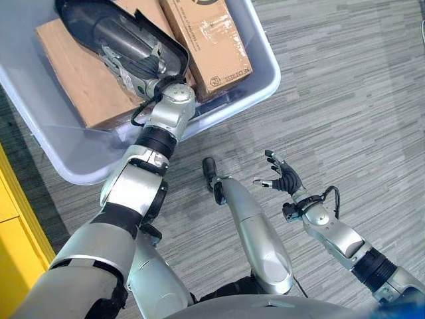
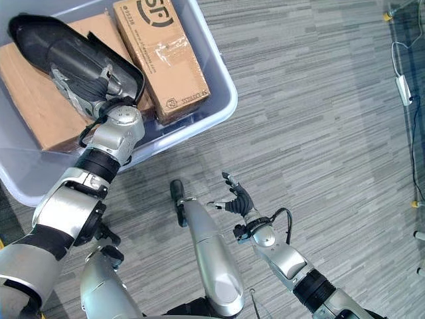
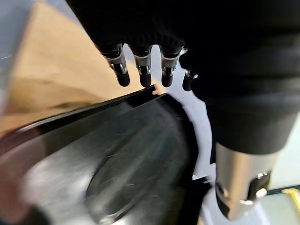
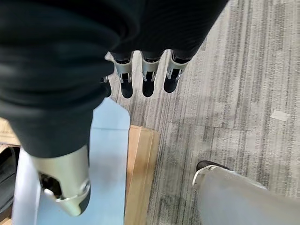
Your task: Move parts from the plastic box to the shelf.
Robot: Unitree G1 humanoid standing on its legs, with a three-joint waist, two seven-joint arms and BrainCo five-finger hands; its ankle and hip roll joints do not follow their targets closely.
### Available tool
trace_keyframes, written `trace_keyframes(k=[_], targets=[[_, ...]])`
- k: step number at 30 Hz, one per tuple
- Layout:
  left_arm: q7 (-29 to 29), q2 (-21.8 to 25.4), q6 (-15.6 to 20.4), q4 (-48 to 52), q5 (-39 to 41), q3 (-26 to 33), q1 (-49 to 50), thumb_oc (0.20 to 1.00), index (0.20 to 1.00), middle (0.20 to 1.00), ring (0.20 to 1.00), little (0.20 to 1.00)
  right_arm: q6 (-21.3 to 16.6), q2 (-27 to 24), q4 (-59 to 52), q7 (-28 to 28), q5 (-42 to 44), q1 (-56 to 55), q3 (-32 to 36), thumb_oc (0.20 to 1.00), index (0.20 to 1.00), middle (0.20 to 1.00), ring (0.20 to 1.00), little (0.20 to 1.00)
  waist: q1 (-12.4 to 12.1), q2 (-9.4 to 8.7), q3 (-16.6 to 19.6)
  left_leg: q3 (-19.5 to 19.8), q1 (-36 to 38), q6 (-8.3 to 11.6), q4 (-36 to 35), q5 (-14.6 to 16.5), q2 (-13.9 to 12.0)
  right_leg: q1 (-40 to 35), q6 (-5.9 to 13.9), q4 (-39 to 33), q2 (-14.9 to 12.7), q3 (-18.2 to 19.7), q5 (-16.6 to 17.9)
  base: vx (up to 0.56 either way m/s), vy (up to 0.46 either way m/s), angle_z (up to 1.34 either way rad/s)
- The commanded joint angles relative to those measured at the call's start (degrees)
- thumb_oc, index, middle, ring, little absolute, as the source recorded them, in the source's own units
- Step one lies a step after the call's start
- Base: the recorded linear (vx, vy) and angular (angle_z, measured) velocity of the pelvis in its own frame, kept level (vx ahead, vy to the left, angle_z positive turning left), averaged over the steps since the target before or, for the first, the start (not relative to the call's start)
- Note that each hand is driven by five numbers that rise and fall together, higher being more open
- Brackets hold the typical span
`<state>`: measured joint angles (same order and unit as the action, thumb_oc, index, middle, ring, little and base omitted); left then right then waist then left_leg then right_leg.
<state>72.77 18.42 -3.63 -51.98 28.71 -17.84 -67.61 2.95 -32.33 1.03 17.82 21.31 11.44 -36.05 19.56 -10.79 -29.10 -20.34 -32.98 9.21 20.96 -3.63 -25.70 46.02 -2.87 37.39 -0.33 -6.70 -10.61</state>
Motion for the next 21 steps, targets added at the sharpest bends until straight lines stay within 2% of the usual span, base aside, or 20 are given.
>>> trace_keyframes(k=[1,5,8,9,13,14,15,16,18,20,21], targets=[[1.5,1.8,2.2,-0.9,2.2,0.4,-2.3,1.000,1.000,1.000,1.000,1.000,-1.3,0.6,-1.1,-0.5,0.6,1.3,1.2,1.000,1.000,1.000,1.000,1.000,-0.3,-5.75,-0.7,2.6,-6.5,-0.35,11.9,3.8,-0.5,-2.0,3.47,-1.1,-0.8,-3.3,0.4,0.02,-0.032,-0.05],[0.7,1.9,2.5,-1.8,1.7,0.9,-2.1,1.000,1.000,1.000,1.000,1.000,-0.7,0.5,-1.7,-0.3,0.5,1.1,1.2,1.000,1.000,1.000,1.000,1.000,-0.2,-5.97,-0.7,2.6,-7.1,-0.28,12.3,3.8,-0.7,-1.3,3.48,-0.7,-0.7,-3.4,0.4,0.01,-0.029,-0.04],[0.0,1.3,3.4,-2.0,9.2,1.4,-2.0,1.000,1.000,1.000,1.000,1.000,-0.5,0.3,-1.7,-0.5,0.6,0.8,1.4,1.000,1.000,1.000,1.000,1.000,-0.1,-5.95,-0.7,2.9,-7.6,-0.36,12.7,3.9,-0.7,-0.7,3.53,-0.3,-0.9,-3.5,0.5,0.02,-0.046,-0.01],[0.9,1.0,4.4,-2.4,11.1,1.8,-1.8,1.000,1.000,1.000,1.000,1.000,-0.5,0.4,-1.7,-0.6,0.8,0.8,1.5,1.000,1.000,1.000,1.000,1.000,-0.1,-5.98,-0.7,3.0,-7.8,-0.36,12.9,4.0,-0.6,-0.6,3.57,-0.2,-0.9,-3.6,0.6,0.01,-0.048,0.01],[4.8,0.5,6.5,-2.4,8.8,2.6,-0.5,1.000,1.000,1.000,1.000,1.000,-0.3,0.4,-2.2,-0.3,1.0,0.6,1.5,1.000,1.000,1.000,1.000,1.000,-0.3,-5.91,-0.7,3.3,-8.2,-0.24,13.1,3.9,-0.6,-0.4,3.62,-0.2,-1.0,-3.8,0.5,0.00,-0.045,0.02],[6.0,-0.3,8.1,-1.8,8.6,3.5,1.6,1.000,1.000,1.000,1.000,1.000,-0.5,0.7,-2.4,-0.3,0.5,0.3,1.2,1.000,1.000,1.000,1.000,1.000,-0.7,-5.68,-0.7,3.4,-8.4,-0.14,12.9,3.6,-0.6,-0.3,3.66,-0.3,-1.2,-4.1,0.5,0.00,-0.118,0.02],[5.8,-1.6,7.4,-1.0,6.3,3.8,3.4,1.000,1.000,1.000,1.000,1.000,-0.4,0.9,-2.6,0.4,1.0,0.2,1.0,1.000,1.000,1.000,1.000,1.000,-1.2,-5.81,-0.7,3.7,-8.7,-0.01,12.6,3.2,-0.7,-0.2,3.74,-0.6,-1.5,-4.5,0.8,-0.01,-0.128,0.01],[6.3,-1.8,8.2,-0.7,5.3,3.7,3.6,1.000,1.000,1.000,1.000,1.000,0.0,0.9,-2.9,0.9,1.3,0.3,0.9,1.000,1.000,1.000,1.000,1.000,-1.3,-5.93,-0.7,3.8,-8.9,-0.01,12.7,3.3,-0.7,0.0,3.77,-0.7,-1.6,-4.6,0.9,-0.02,-0.119,0.03],[9.6,-2.0,9.7,0.8,-1.8,3.1,3.2,1.000,1.000,1.000,1.000,1.000,0.3,1.0,-2.6,1.5,2.4,0.5,0.8,1.000,1.000,1.000,1.000,1.000,-1.3,-6.14,-0.7,3.9,-9.2,0.03,12.9,3.2,-0.9,0.1,3.74,-0.8,-1.5,-4.7,1.2,-0.01,-0.087,0.10],[13.4,-0.3,10.5,6.3,-17.9,0.5,2.4,1.000,1.000,1.000,1.000,1.000,-0.5,0.8,-2.8,1.4,2.2,-0.8,0.9,1.000,1.000,1.000,1.000,1.000,-1.5,-5.78,-0.7,3.7,-9.0,-0.19,12.5,3.0,-0.8,0.1,3.68,-1.1,-1.4,-4.6,1.6,-0.01,-0.043,0.09],[14.2,0.0,10.3,7.9,-20.6,0.1,2.1,1.000,1.000,1.000,1.000,1.000,-0.6,0.7,-3.0,1.4,2.0,-1.0,0.9,1.000,1.000,1.000,1.000,1.000,-1.6,-5.63,-0.7,3.7,-8.9,-0.20,12.4,2.9,-0.8,0.1,3.63,-1.2,-1.4,-4.5,1.6,0.00,0.000,0.00]])
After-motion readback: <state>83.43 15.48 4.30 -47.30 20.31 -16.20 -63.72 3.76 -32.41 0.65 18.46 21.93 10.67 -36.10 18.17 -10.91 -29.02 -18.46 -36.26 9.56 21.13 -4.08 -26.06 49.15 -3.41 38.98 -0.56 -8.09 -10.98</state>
